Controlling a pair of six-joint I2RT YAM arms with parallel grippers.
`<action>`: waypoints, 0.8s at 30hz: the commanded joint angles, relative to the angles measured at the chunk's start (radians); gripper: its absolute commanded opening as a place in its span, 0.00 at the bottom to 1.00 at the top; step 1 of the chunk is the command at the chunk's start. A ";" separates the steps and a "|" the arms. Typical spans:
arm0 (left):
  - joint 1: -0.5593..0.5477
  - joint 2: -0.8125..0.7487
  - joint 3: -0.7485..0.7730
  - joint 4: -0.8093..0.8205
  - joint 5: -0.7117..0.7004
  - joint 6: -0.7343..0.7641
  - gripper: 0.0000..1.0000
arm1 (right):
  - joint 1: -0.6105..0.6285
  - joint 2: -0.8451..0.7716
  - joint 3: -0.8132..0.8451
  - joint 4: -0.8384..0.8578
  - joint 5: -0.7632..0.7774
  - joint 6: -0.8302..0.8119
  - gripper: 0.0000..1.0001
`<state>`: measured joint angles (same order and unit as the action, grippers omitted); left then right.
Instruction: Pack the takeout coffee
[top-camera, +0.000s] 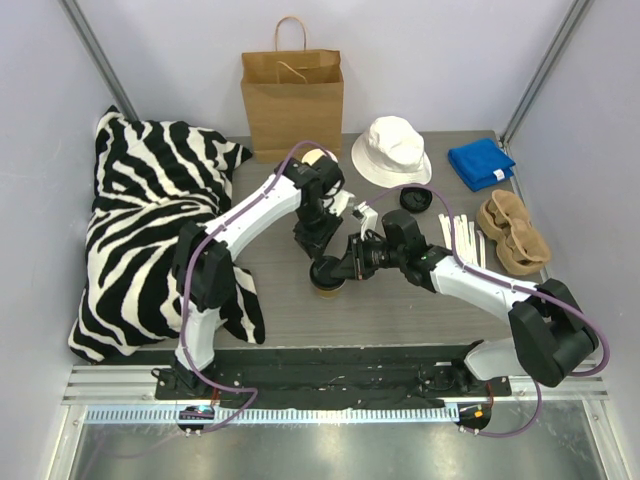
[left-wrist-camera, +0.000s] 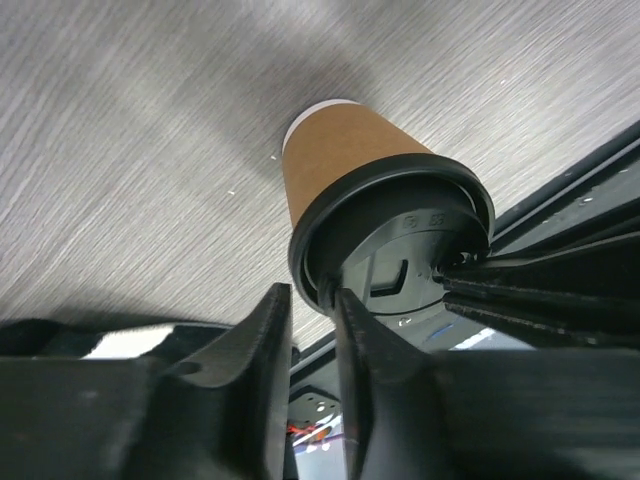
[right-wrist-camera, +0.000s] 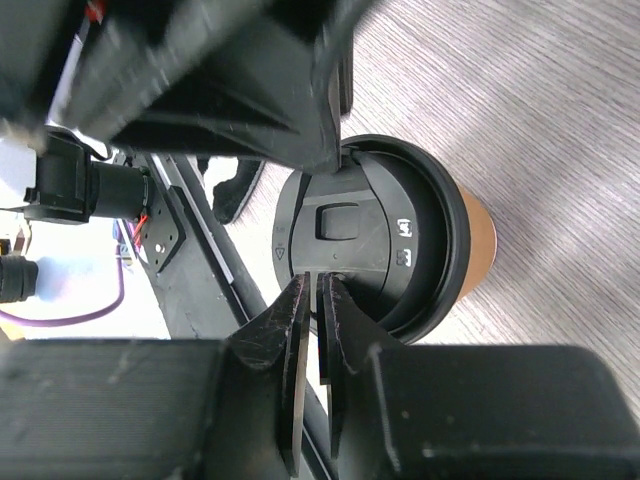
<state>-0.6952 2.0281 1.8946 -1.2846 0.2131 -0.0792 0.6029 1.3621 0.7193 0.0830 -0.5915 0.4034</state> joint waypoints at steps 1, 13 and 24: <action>0.051 -0.098 0.002 0.056 0.081 -0.011 0.35 | 0.006 0.032 -0.023 -0.054 0.038 -0.046 0.17; 0.307 -0.396 -0.406 0.546 0.569 -0.263 0.80 | 0.012 0.055 0.057 -0.077 0.001 -0.032 0.16; 0.310 -0.572 -0.664 0.901 0.598 -0.404 0.84 | 0.015 0.040 0.170 -0.140 -0.067 0.014 0.22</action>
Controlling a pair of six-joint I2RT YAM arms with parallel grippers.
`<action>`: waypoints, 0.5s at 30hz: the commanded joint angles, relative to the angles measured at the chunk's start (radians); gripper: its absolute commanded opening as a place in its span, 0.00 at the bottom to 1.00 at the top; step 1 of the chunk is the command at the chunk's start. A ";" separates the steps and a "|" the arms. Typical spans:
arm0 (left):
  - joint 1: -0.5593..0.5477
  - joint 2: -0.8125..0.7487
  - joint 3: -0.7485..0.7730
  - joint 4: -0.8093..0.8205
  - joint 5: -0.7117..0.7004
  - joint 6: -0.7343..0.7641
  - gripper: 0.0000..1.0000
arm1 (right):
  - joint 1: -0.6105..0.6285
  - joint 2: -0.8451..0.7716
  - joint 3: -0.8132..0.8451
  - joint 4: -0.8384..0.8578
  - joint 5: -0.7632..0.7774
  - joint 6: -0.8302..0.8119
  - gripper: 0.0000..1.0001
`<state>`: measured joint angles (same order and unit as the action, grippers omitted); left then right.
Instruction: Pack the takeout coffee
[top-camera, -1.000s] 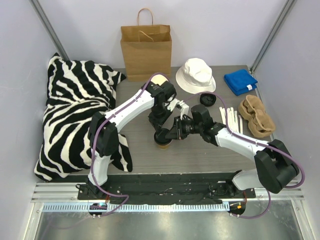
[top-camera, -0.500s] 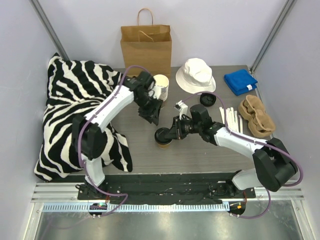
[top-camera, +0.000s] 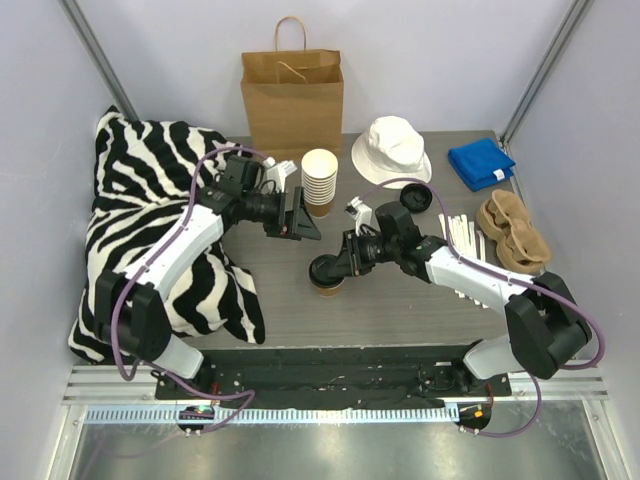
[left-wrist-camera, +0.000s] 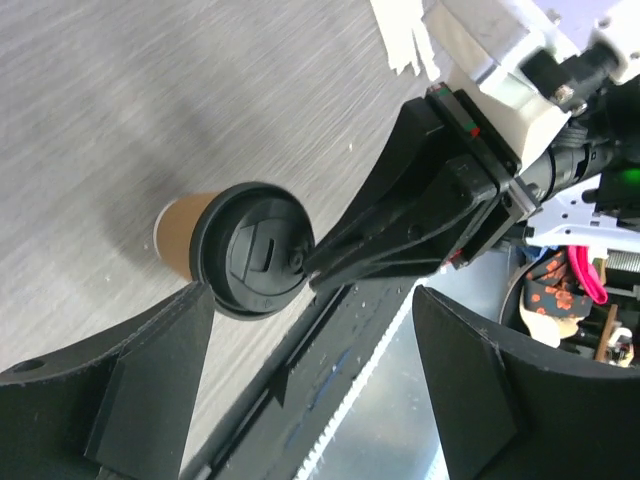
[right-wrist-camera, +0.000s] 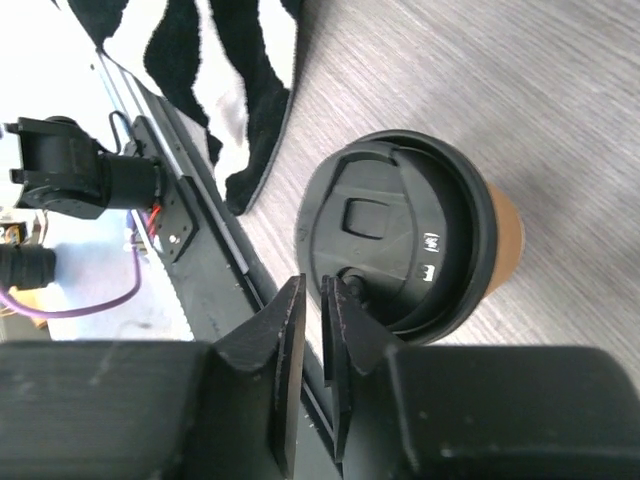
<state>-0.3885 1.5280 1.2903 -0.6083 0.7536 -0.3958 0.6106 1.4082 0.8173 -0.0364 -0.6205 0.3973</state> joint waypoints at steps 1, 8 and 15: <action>0.004 -0.089 -0.074 0.246 0.065 -0.100 0.84 | 0.008 -0.008 0.085 -0.025 -0.044 0.024 0.23; 0.003 -0.121 -0.163 0.370 0.081 -0.207 0.79 | 0.009 0.023 0.092 -0.023 -0.041 0.043 0.24; 0.004 -0.137 -0.221 0.446 0.082 -0.273 0.73 | 0.008 0.055 0.037 -0.040 -0.045 0.018 0.22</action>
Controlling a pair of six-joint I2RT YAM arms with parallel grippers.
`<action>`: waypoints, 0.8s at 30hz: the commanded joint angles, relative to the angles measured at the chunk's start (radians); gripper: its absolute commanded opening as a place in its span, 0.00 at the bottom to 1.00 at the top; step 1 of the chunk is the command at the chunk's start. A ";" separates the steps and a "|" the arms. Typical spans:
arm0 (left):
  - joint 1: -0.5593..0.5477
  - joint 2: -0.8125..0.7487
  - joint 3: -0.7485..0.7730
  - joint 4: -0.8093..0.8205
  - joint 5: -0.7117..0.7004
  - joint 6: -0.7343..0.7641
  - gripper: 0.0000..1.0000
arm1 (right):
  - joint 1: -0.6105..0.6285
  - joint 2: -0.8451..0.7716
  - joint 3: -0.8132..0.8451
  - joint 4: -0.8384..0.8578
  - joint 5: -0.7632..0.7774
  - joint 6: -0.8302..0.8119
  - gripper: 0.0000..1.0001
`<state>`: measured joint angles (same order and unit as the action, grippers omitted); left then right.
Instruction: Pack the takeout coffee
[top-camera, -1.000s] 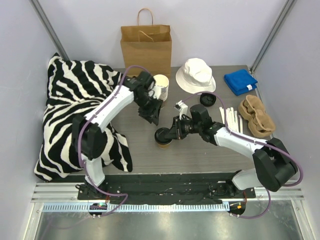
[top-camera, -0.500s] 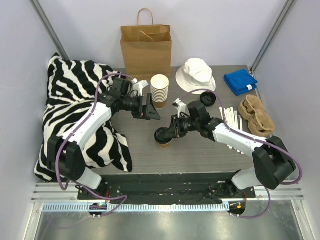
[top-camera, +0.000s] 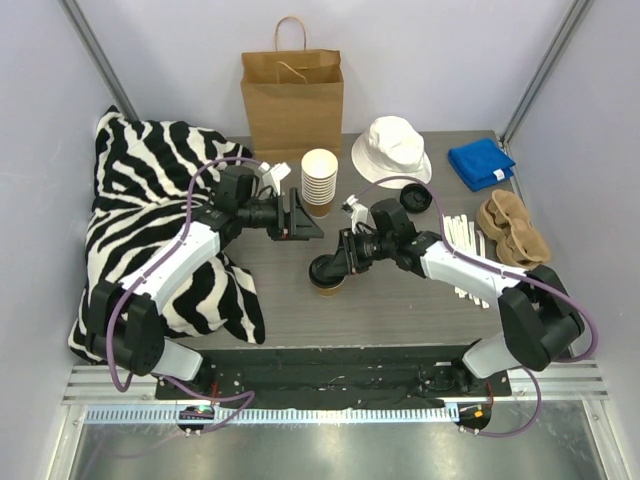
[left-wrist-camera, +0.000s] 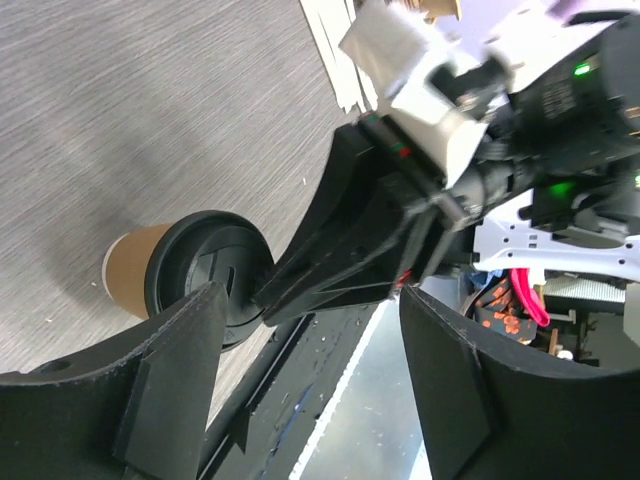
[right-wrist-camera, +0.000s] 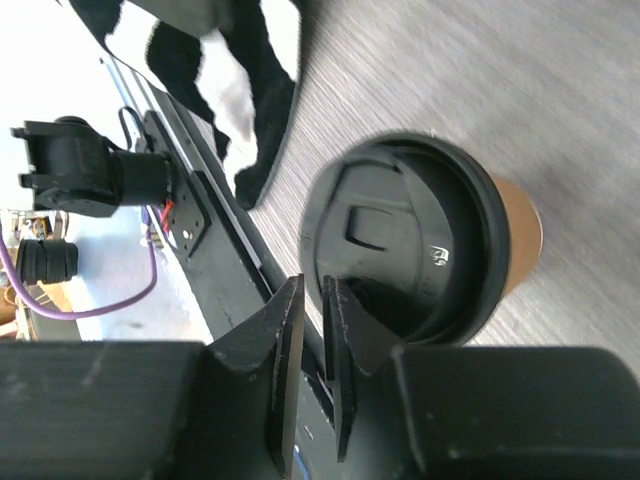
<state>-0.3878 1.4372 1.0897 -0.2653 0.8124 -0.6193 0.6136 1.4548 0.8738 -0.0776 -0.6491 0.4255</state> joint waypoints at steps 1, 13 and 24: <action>0.003 -0.047 -0.027 0.107 0.022 -0.060 0.73 | 0.003 0.010 -0.031 -0.004 -0.015 -0.011 0.21; -0.006 -0.041 -0.117 0.182 0.047 -0.120 0.52 | -0.017 0.096 -0.055 0.015 -0.035 -0.007 0.19; -0.040 0.022 -0.159 0.282 0.088 -0.161 0.10 | -0.060 0.147 -0.033 0.019 -0.061 0.018 0.16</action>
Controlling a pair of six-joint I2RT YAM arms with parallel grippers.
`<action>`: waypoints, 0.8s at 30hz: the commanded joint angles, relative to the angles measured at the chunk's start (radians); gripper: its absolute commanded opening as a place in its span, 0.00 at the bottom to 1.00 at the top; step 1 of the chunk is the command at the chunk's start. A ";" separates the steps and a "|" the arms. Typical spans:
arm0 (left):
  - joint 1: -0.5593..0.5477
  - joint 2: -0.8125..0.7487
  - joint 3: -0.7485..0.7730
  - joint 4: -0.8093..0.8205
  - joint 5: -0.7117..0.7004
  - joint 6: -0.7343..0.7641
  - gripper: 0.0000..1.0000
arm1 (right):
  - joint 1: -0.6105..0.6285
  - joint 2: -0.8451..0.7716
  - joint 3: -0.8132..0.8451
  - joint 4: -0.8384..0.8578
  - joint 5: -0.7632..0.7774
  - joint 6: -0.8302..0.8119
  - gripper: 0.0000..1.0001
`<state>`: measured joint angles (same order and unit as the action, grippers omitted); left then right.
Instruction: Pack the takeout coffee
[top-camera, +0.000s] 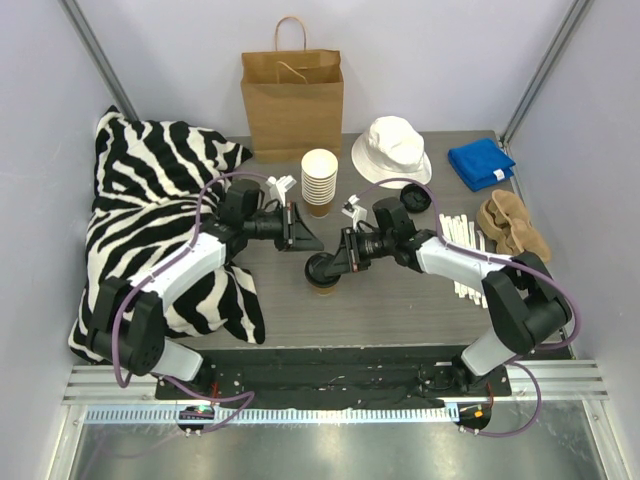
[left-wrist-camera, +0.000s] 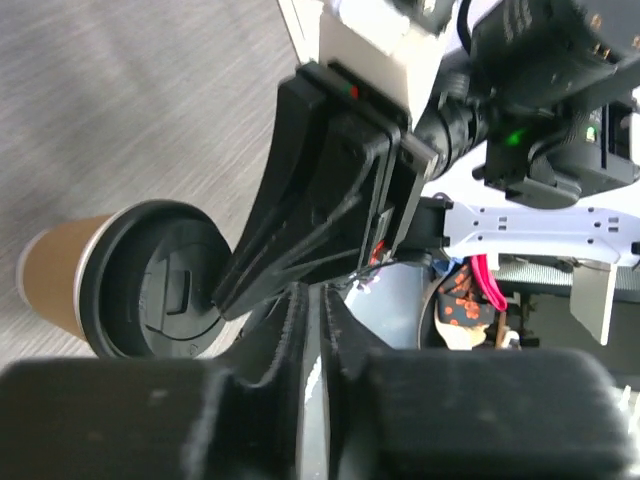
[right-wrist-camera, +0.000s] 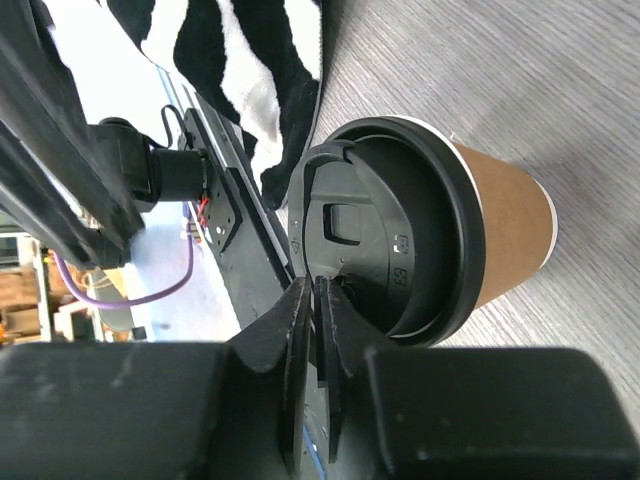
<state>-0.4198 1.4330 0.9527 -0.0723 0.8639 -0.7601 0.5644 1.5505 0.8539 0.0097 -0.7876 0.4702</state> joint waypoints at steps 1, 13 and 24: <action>-0.007 0.033 -0.023 0.091 0.037 -0.021 0.04 | -0.014 0.052 -0.013 -0.068 0.077 -0.025 0.16; -0.008 0.171 -0.112 0.128 -0.019 -0.027 0.00 | -0.032 0.111 -0.029 -0.065 0.085 -0.053 0.06; 0.019 0.291 -0.129 0.106 -0.054 -0.021 0.00 | -0.069 0.180 -0.056 -0.080 0.105 -0.131 0.02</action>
<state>-0.4149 1.6432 0.8494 0.0971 0.9203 -0.8055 0.5114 1.6360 0.8600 0.0700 -0.9020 0.4694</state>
